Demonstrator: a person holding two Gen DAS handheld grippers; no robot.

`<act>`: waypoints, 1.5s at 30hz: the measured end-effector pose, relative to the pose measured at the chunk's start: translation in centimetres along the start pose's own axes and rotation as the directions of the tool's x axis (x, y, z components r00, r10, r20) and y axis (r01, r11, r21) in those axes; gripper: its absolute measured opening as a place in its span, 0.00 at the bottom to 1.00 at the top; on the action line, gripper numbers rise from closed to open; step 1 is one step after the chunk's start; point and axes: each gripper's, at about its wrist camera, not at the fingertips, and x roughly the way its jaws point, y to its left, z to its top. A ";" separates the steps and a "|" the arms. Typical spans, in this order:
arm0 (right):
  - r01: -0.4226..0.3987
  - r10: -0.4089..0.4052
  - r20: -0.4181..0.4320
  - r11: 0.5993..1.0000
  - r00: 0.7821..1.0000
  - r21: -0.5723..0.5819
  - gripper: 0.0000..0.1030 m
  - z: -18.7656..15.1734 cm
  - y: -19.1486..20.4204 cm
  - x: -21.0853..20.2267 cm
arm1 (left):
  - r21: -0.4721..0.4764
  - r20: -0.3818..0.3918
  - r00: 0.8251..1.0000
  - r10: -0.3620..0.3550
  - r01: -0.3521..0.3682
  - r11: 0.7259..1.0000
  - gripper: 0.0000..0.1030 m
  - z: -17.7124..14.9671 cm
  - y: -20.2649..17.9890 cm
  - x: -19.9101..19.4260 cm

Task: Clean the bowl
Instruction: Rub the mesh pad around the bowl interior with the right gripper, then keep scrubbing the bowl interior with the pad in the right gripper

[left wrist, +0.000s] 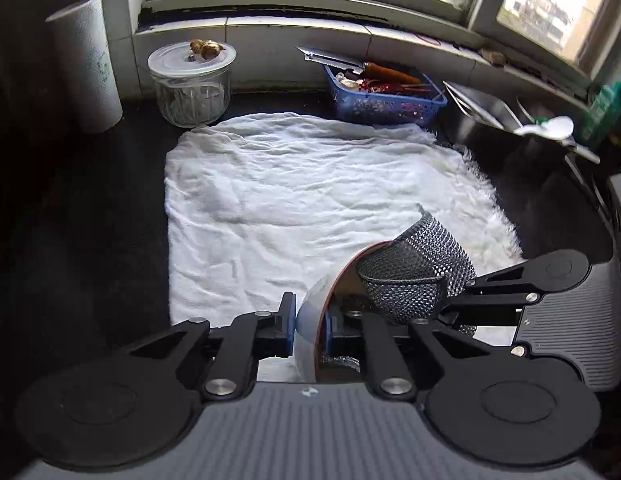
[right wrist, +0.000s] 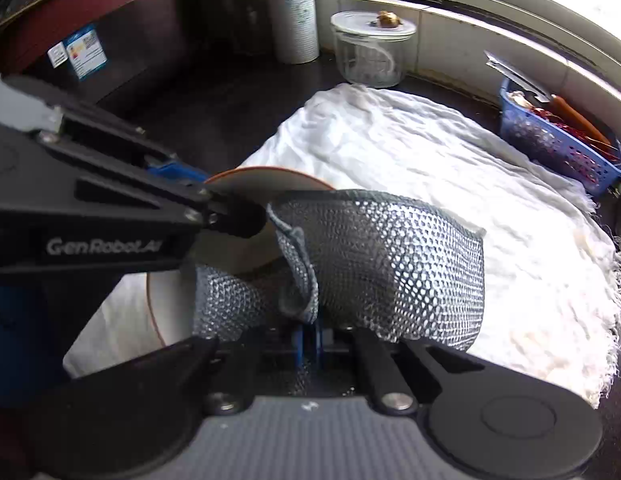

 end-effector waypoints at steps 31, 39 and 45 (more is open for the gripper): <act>0.020 -0.022 0.029 0.997 0.999 0.068 0.05 0.6 -1.7 -1.1 | -0.153 0.014 0.994 0.109 -0.106 0.983 0.08 -0.9 0.6 -0.2; -0.117 0.122 -0.023 0.982 0.992 0.147 0.06 0.7 0.3 0.1 | -0.285 -0.076 0.994 0.081 -0.099 0.953 0.08 -2.7 1.7 -0.9; -0.136 0.142 -0.044 0.982 0.989 0.130 0.06 0.2 0.8 0.3 | 0.152 -0.025 0.975 0.221 -0.215 0.965 0.11 -1.9 -2.7 -1.2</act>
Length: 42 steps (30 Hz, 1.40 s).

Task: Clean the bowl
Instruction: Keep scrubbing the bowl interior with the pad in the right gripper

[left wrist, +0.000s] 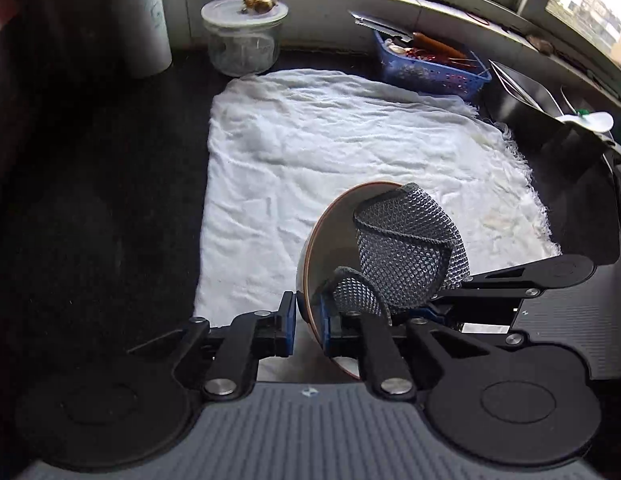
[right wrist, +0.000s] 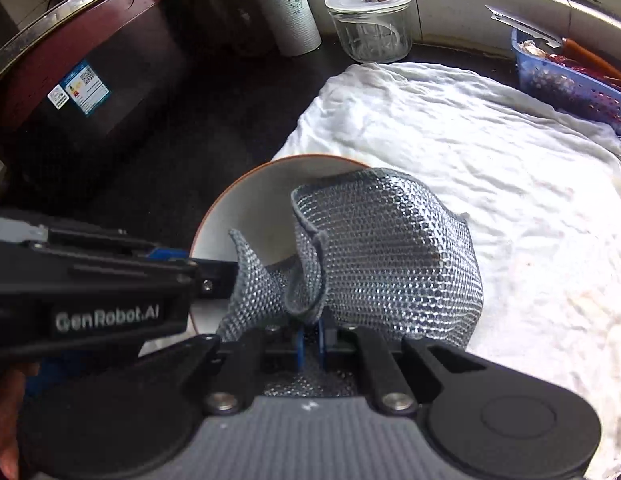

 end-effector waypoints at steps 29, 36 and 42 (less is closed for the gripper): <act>0.014 -0.014 -0.017 1.000 1.000 -0.023 0.06 -0.5 0.9 -0.1 | 0.021 0.041 0.999 0.015 -0.015 1.000 0.08 -0.2 0.3 -0.8; 0.109 -0.110 0.004 0.977 0.994 -0.185 0.06 0.0 1.2 -0.3 | 0.202 0.014 0.999 -0.038 0.034 0.979 0.07 1.9 -0.1 1.0; 0.170 -0.161 0.073 0.975 0.984 -0.142 0.04 0.5 -0.5 -1.4 | -0.202 0.087 0.985 -0.151 0.166 0.965 0.09 0.3 3.6 0.9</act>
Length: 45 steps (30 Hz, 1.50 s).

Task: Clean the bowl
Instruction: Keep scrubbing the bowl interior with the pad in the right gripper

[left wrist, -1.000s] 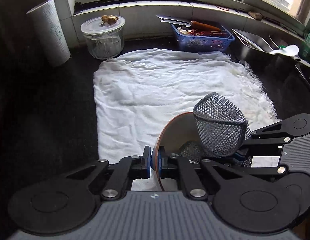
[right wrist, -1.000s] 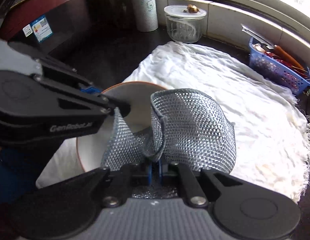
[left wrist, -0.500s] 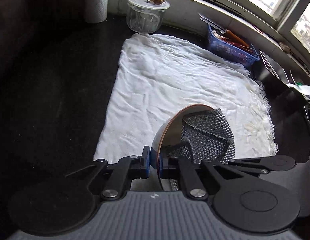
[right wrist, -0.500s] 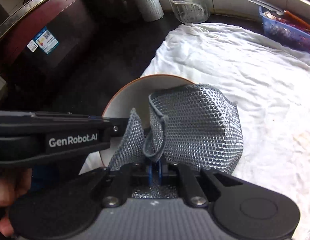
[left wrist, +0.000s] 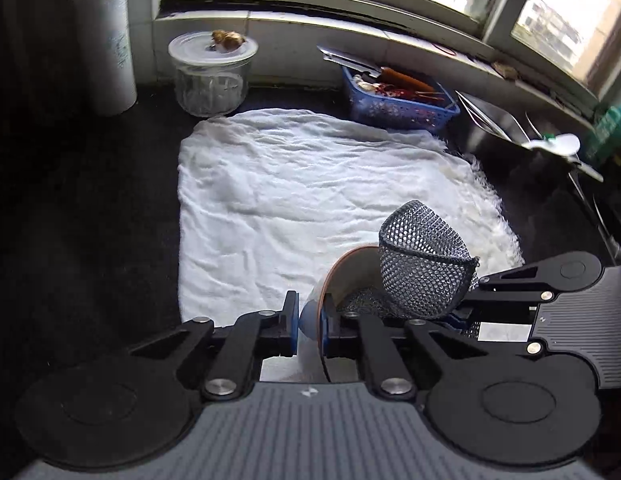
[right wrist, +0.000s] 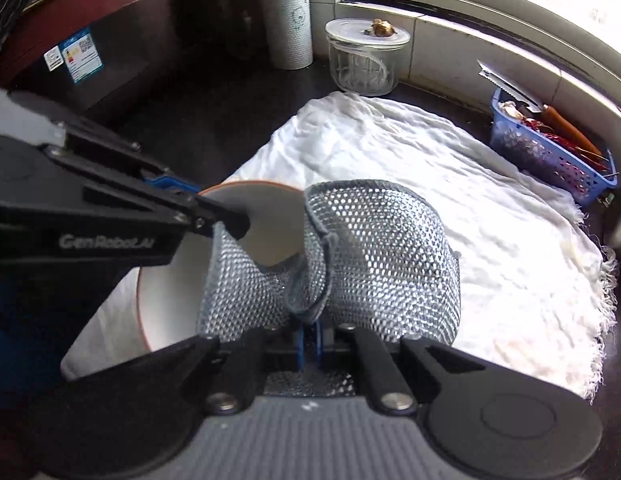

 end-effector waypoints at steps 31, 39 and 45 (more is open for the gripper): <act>0.053 -0.053 0.001 0.998 0.999 -0.029 0.05 0.5 0.4 0.3 | -0.156 0.049 0.999 0.022 -0.014 0.988 0.08 -1.9 0.3 0.6; -0.191 0.219 -0.054 0.928 0.974 0.319 0.07 -1.4 -0.2 1.6 | -0.122 -0.002 0.998 0.059 -0.059 0.991 0.09 -2.8 -0.4 -0.5; -0.243 0.262 -0.037 0.930 0.964 0.275 0.06 -2.3 0.5 1.7 | 0.063 -0.044 0.998 0.052 -0.049 0.997 0.10 -3.4 -1.4 -0.7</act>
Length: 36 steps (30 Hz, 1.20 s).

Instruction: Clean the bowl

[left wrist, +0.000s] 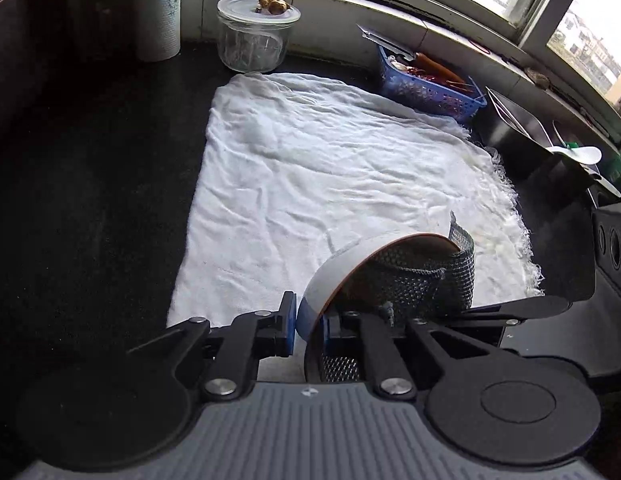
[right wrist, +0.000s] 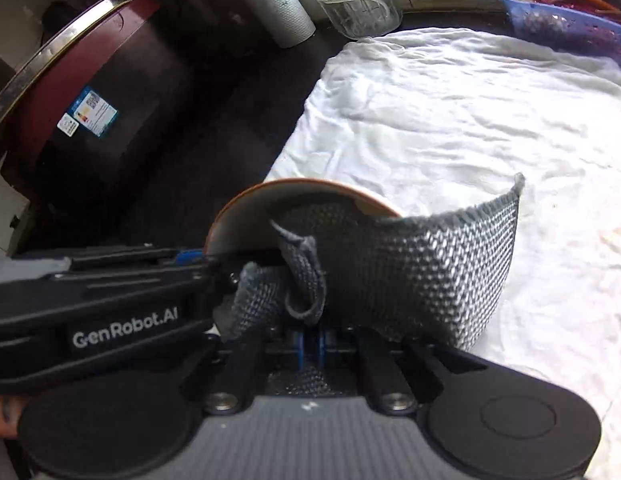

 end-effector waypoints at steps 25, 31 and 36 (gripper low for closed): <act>0.055 -0.056 0.216 0.998 0.975 0.013 0.05 1.2 -3.5 -9.0 | 0.650 0.131 0.970 -0.207 0.074 0.757 0.06 1.9 -0.7 0.9; 0.024 -0.025 0.162 1.000 0.987 0.003 0.06 1.1 -3.6 -7.3 | 0.650 0.112 0.970 -0.216 0.093 0.754 0.06 2.2 0.0 1.1; 0.042 -0.047 0.176 0.999 0.983 0.032 0.06 0.9 -4.1 -7.4 | 0.508 0.048 0.983 -0.176 0.128 0.852 0.06 3.6 1.0 1.8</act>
